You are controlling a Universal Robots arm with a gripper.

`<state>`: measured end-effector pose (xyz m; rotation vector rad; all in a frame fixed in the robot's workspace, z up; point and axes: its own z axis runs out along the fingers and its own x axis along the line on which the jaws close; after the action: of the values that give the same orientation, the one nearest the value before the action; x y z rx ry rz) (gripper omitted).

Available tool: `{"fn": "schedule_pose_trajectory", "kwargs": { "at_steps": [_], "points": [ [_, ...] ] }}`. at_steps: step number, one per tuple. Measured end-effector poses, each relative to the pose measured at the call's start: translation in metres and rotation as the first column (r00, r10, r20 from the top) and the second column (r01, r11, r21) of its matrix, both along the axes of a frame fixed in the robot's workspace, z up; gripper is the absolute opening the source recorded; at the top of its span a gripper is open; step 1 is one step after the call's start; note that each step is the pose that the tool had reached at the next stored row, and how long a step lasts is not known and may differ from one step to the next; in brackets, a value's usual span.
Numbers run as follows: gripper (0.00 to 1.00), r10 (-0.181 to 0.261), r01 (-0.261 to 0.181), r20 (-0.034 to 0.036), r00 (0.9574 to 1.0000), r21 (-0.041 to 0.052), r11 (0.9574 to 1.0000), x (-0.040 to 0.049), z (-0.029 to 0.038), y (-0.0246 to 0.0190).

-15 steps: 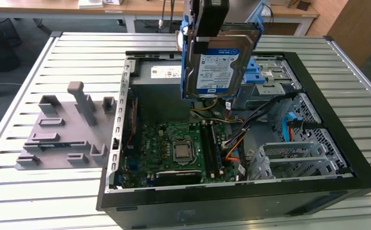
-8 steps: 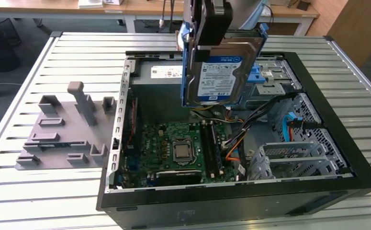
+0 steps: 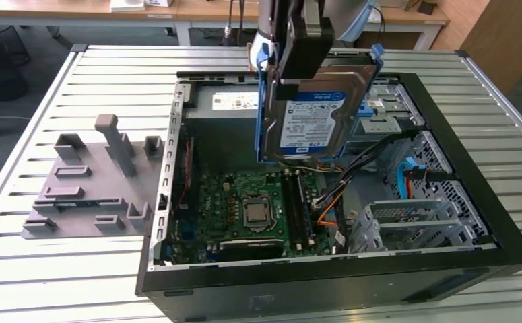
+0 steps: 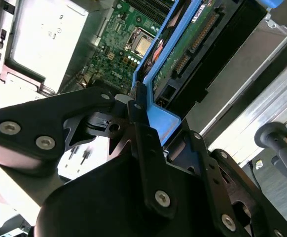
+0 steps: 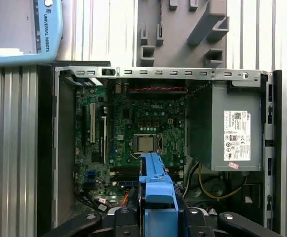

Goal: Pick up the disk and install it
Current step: 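Insert the disk into the insertion slot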

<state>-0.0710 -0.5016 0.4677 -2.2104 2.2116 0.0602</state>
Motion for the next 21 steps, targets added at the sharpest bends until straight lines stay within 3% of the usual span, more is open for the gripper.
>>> {"fn": "schedule_pose_trajectory", "kwargs": {
  "at_steps": [3,7,15,21],
  "points": [
    [0.36,0.000,0.000,-0.0001,1.0000,-0.0002,1.0000,0.0001,0.0001,-0.0065],
    [0.36,0.000,0.000,-0.0001,1.0000,-0.0001,1.0000,0.0002,0.0000,-0.0107],
    [0.36,0.000,0.000,-0.0001,1.0000,-0.0001,1.0000,0.0121,0.0000,-0.0116],
    [0.36,0.000,0.000,0.0000,1.0000,0.0000,1.0000,0.0280,-0.0003,-0.0118]
  ]
}}
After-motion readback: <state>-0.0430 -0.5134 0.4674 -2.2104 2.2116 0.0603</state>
